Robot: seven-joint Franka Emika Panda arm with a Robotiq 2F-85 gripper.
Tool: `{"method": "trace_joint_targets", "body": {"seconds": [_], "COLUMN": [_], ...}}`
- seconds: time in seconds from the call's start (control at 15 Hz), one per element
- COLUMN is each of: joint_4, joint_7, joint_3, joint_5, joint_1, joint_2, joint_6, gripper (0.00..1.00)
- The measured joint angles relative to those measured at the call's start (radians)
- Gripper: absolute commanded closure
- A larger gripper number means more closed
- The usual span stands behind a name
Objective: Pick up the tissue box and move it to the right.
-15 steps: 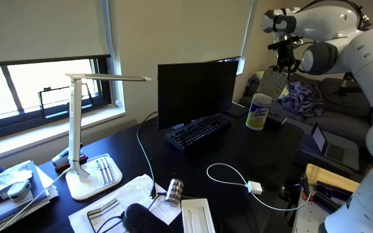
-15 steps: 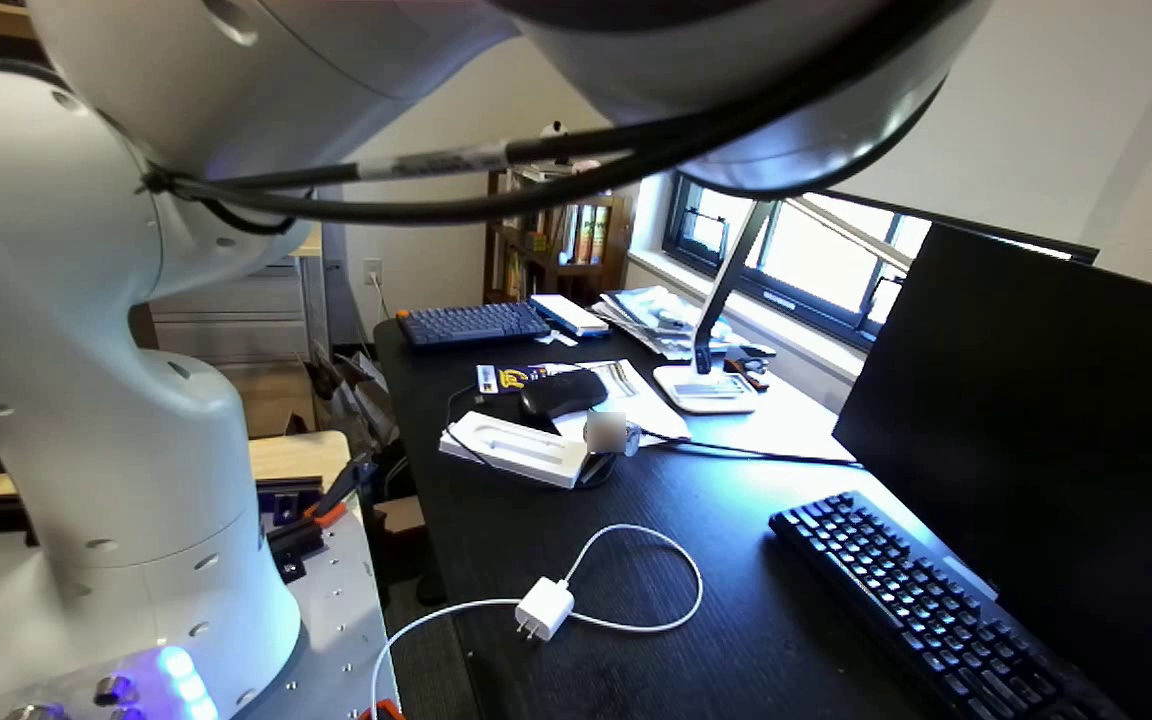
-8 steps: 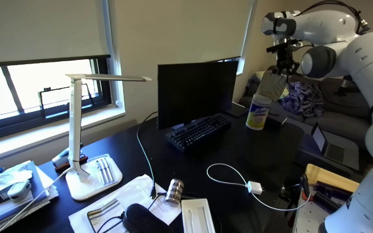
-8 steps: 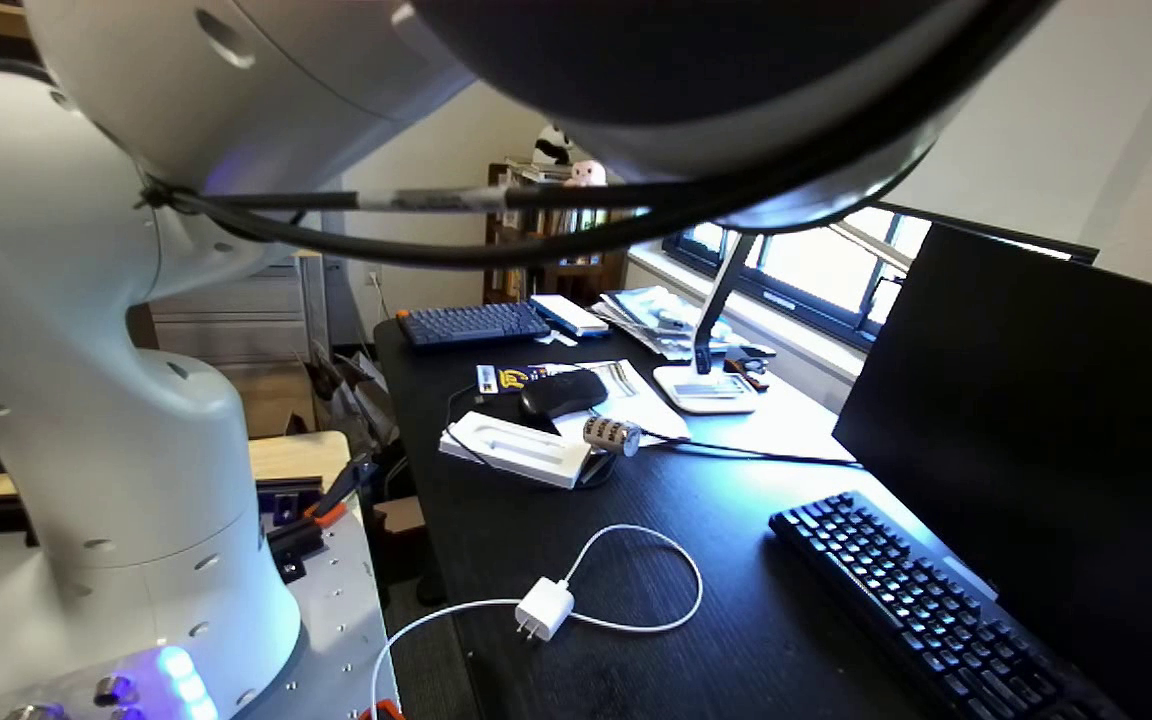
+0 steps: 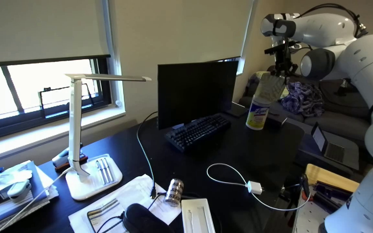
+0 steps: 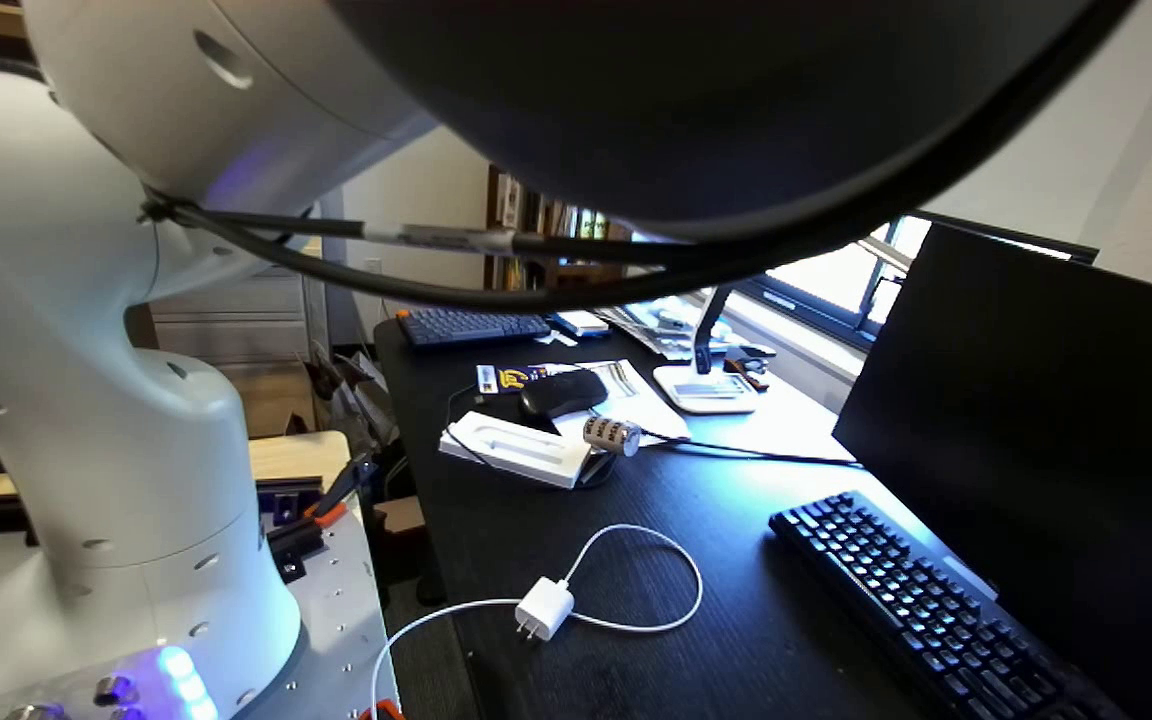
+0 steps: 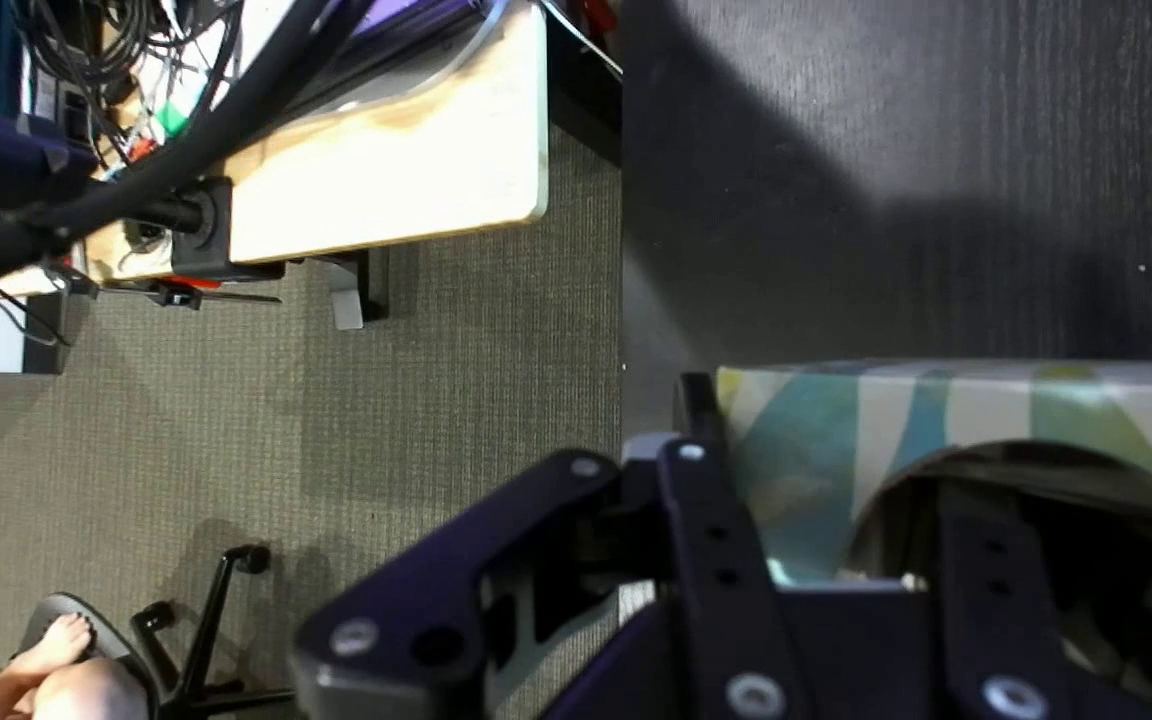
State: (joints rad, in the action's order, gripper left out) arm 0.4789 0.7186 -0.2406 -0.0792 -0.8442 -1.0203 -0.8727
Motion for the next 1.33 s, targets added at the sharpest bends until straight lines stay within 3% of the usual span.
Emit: {"method": "trace_joint_targets", "body": {"seconds": [0.47,1.33], "joint_4": [-0.026,-0.099], "joint_7": [-0.001,-0.08], "joint_3": [0.005,0.01], "joint_5": [0.0,0.032], "joint_1": [-0.01,0.06], "joint_2": [0.002,-0.003], "joint_6": [0.184,0.194], "gripper": [0.98,0.98]}}
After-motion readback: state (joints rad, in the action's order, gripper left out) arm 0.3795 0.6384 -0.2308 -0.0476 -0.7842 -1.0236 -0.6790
